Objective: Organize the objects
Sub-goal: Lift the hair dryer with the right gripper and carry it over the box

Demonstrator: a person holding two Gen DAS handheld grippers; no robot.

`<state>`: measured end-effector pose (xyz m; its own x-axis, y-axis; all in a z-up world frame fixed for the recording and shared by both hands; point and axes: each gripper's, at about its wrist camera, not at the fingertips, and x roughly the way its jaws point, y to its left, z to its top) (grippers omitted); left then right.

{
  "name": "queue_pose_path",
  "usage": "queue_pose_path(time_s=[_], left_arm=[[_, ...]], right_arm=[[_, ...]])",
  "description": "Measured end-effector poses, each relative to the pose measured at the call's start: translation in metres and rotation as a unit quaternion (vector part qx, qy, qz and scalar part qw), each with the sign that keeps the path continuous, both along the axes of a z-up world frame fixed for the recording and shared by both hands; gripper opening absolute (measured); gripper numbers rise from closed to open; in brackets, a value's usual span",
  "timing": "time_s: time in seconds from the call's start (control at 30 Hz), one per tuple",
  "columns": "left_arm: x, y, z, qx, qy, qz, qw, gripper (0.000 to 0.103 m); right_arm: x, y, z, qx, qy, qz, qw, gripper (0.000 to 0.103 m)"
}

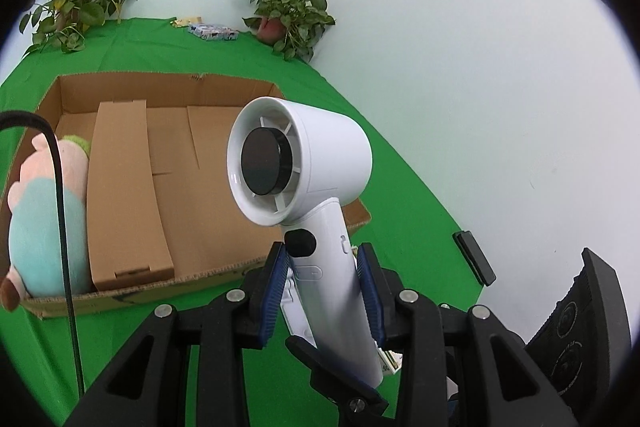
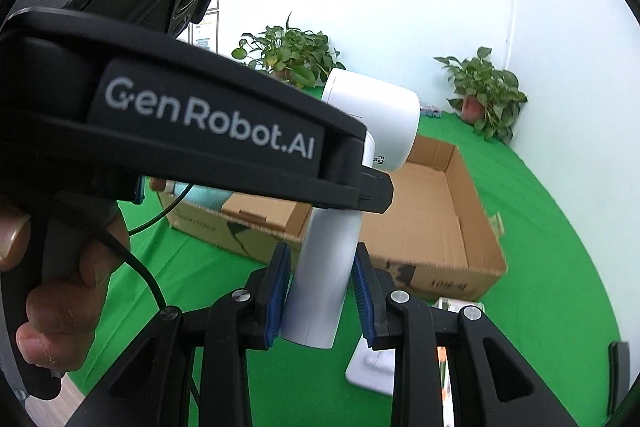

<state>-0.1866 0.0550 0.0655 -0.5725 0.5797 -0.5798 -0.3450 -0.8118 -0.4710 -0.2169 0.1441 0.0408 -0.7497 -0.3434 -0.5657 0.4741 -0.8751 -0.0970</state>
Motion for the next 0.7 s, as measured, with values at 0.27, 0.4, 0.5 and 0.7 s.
queue_pose_path(time_s=[0.27,0.4,0.5,0.7], left_arm=[[-0.036,-0.019,-0.001,0.005,-0.008,0.009,0.9999,0.035],[-0.054,-0.023,-0.003,0.007,-0.014,0.009,0.9998,0.035],[-0.067,-0.026,-0.007,0.009,-0.022,0.006,0.9997,0.035],[-0.093,-0.031,-0.025,0.010,-0.045,0.009,0.9989,0.035]], right_arm=[[-0.015,-0.018,0.016,0.011,-0.009,0.011,1.000,0.028],[-0.038,-0.022,0.015,0.005,-0.021,0.010,1.000,0.028],[-0.024,-0.038,0.021,0.007,-0.027,0.007,1.000,0.029],[-0.047,-0.047,0.011,0.008,-0.051,0.007,0.999,0.029]])
